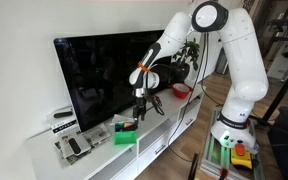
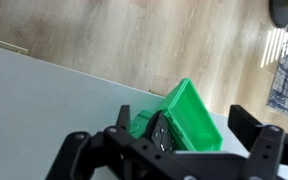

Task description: Put the black remote control on top of the television stand

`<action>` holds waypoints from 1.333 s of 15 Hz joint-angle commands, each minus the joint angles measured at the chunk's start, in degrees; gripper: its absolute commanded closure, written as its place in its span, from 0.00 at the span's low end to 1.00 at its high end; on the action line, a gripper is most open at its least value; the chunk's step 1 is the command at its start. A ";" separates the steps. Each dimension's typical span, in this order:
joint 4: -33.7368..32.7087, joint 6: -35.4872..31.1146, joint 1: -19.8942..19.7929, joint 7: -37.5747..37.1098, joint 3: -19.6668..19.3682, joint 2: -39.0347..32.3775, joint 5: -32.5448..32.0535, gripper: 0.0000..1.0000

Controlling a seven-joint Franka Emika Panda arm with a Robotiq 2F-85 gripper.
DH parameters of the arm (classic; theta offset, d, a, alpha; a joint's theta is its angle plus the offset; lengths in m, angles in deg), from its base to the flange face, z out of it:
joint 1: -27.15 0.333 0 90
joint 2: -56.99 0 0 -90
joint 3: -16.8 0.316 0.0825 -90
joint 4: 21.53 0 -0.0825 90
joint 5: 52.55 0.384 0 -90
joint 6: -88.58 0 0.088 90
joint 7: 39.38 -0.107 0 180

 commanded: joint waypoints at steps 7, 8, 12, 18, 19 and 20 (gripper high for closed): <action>-7.02 -1.12 -1.26 -0.51 2.51 -8.01 -1.49 0.21; -7.28 -1.49 -1.15 -0.83 2.37 -8.43 -1.79 0.18; -8.03 -2.21 -1.34 -1.14 2.64 -9.63 -2.55 0.30; -7.76 -1.97 -1.76 -0.83 3.15 -9.28 -3.04 0.61; -7.67 -1.88 -1.87 -0.72 3.27 -9.18 -2.99 0.57; -7.58 -1.84 -1.92 -0.67 3.32 -9.07 -3.01 0.53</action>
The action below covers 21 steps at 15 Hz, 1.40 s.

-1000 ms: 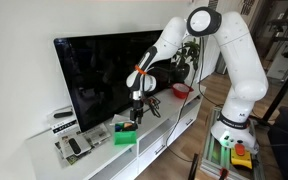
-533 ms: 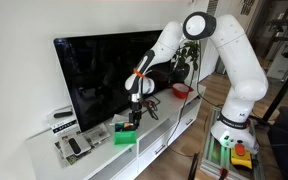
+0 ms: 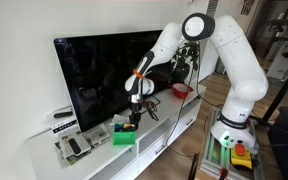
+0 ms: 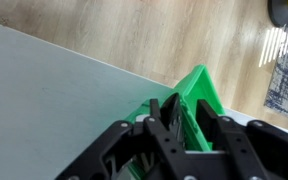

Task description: Put the black remote control on top of the television stand

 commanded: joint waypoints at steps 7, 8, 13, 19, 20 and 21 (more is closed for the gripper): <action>0.36 -0.16 -1.98 0.10 1.95 0.53 -0.95 0.92; 0.43 -0.11 -2.14 0.22 2.06 0.61 -0.88 0.94; 0.76 0.06 -3.05 0.74 2.71 1.07 -0.58 0.95; 3.92 1.68 -6.99 5.78 5.92 4.79 0.90 0.95; 4.53 2.37 -7.81 7.10 6.51 5.56 1.10 0.95; 5.16 3.41 -8.65 8.60 7.14 6.48 1.33 0.95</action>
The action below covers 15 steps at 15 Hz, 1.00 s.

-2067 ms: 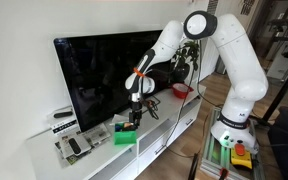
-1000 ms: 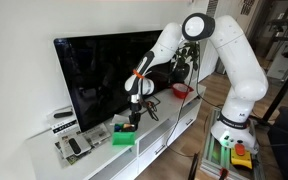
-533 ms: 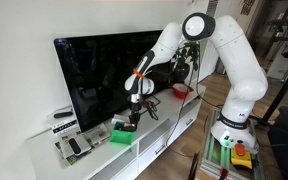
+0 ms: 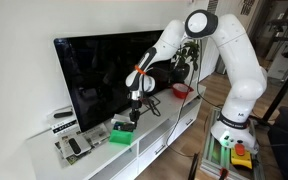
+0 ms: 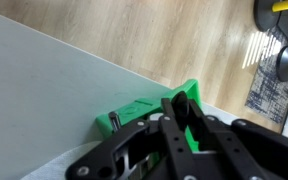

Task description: Put the black remote control on top of the television stand

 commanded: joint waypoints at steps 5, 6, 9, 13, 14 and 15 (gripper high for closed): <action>6.37 10.07 -4.60 11.91 2.62 8.55 2.64 0.95; 7.46 11.15 -4.65 13.78 2.35 9.59 3.28 0.95; 11.63 12.16 -4.66 18.43 0.67 12.83 6.22 0.95; 17.99 12.16 -5.26 26.23 -3.13 16.15 11.93 0.95; 19.68 12.40 -5.96 29.12 -4.19 16.88 14.17 0.95; 21.19 12.52 -6.43 31.67 -5.57 17.45 16.36 0.95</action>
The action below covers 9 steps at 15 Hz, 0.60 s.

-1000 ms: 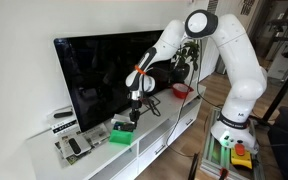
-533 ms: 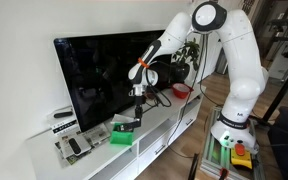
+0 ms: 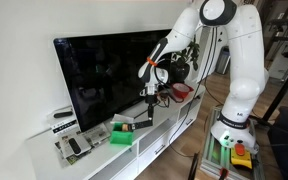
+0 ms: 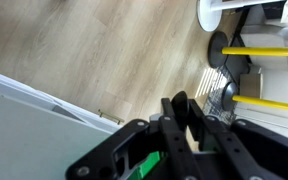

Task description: Put the black remote control on top of the television stand

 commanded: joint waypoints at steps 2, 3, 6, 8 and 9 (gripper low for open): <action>8.39 2.07 -2.88 13.46 -5.69 5.07 11.21 0.95; 9.31 2.74 -3.46 16.52 -7.34 5.22 13.66 0.95; 10.34 5.58 -4.53 22.08 -13.02 4.17 18.95 0.95; 10.28 7.76 -5.07 23.26 -16.99 3.01 21.11 0.95; 10.30 8.68 -5.21 23.26 -18.69 2.58 22.15 0.95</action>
